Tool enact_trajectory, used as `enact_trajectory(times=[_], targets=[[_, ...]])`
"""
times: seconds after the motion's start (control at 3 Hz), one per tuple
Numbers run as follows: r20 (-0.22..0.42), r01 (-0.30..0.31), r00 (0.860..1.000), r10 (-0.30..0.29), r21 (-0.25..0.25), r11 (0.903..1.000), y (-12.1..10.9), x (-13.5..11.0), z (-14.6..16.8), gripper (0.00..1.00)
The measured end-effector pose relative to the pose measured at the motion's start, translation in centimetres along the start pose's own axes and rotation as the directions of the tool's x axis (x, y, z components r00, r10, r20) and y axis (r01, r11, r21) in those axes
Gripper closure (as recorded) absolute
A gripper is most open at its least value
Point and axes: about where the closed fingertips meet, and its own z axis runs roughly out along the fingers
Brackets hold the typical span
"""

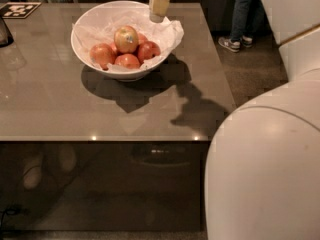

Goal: Pick apple from white bowl

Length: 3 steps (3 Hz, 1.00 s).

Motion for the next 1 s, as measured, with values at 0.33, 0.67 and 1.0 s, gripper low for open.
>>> enact_trajectory(times=[0.33, 0.67, 1.0], targets=[[0.009, 0.002, 1.0, -0.002, 0.012, 0.9999, -0.4, -0.3, 0.6, 0.0], [0.073, 0.009, 0.997, -0.007, -0.029, 0.9995, -0.9, -1.0, 3.2, 0.0], [0.117, 0.005, 0.993, 0.005, -0.088, 0.9961, -1.3, -1.3, 6.7, 0.0]])
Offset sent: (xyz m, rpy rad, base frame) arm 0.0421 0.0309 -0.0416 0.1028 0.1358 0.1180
